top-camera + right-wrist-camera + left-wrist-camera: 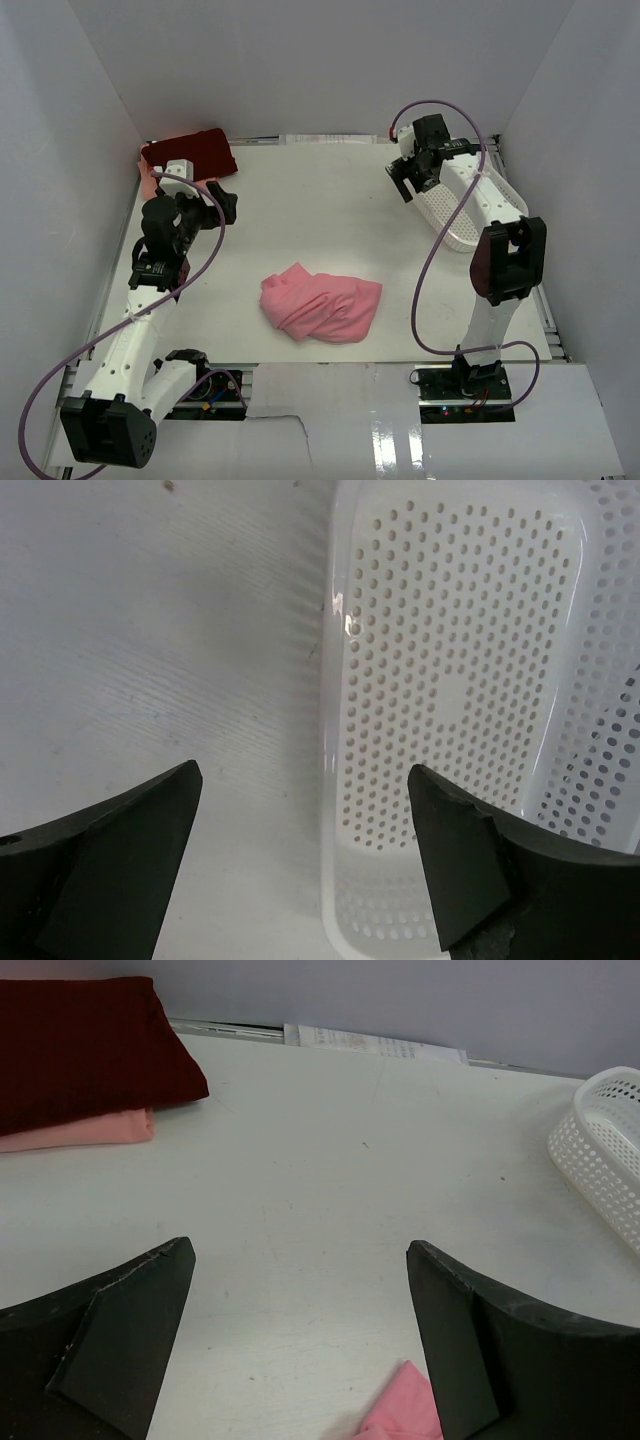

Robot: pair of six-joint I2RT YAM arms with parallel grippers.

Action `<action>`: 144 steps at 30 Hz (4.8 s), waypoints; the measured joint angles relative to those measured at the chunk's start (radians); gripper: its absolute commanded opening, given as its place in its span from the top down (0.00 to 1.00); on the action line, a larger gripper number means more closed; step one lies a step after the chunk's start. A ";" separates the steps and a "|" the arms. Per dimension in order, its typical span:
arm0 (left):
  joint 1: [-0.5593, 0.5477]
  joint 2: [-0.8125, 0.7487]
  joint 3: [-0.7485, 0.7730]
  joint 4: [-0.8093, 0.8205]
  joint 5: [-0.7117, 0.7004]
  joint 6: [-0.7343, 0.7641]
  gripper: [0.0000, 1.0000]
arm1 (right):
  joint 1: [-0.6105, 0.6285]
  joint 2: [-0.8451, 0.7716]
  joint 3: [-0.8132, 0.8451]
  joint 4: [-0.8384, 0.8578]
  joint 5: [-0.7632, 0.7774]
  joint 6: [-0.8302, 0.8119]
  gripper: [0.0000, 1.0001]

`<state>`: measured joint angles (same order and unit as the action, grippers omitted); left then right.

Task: Fold and stack the t-shirts
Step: Flatten out the tshirt

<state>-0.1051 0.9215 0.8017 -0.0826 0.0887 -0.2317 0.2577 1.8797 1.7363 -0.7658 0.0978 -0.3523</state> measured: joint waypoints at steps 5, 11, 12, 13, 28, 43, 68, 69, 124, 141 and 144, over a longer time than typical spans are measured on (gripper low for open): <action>0.000 0.003 0.000 0.000 -0.002 0.004 0.02 | 0.000 0.008 -0.067 0.006 0.048 -0.056 0.10; 0.000 0.020 0.000 0.000 -0.003 0.006 0.02 | -0.004 0.057 -0.093 0.013 0.072 -0.081 0.12; 0.000 0.023 0.000 0.000 -0.003 0.006 0.02 | -0.005 0.072 -0.093 0.013 0.077 -0.083 0.24; 0.000 0.025 0.000 0.000 -0.003 0.006 0.02 | -0.006 0.088 -0.093 0.014 0.086 -0.080 0.24; -0.002 0.033 0.000 0.000 -0.003 0.006 0.02 | -0.050 0.256 0.001 0.008 0.185 0.027 0.88; -0.002 0.069 0.000 0.000 -0.002 0.007 0.02 | -0.180 0.489 0.396 0.005 0.180 0.191 0.85; -0.017 0.118 0.000 0.000 -0.003 0.024 0.02 | -0.207 0.419 0.292 0.377 0.090 0.197 0.04; -0.017 0.118 0.000 0.000 -0.003 0.025 0.02 | -0.198 0.360 0.225 0.411 0.085 0.187 0.05; -0.058 0.004 0.000 -0.001 0.000 0.010 0.02 | -0.266 -0.041 -0.431 0.044 0.581 0.813 0.92; -0.063 0.007 0.000 -0.001 -0.003 0.013 0.02 | -0.343 0.198 -0.066 -0.010 0.504 0.759 0.92; -0.064 0.011 0.000 -0.001 -0.003 0.014 0.02 | -0.344 0.202 -0.045 -0.024 0.501 0.756 0.92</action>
<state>-0.1688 0.9329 0.8017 -0.0834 0.0853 -0.2176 -0.0864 2.0819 1.6917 -0.7895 0.5987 0.4042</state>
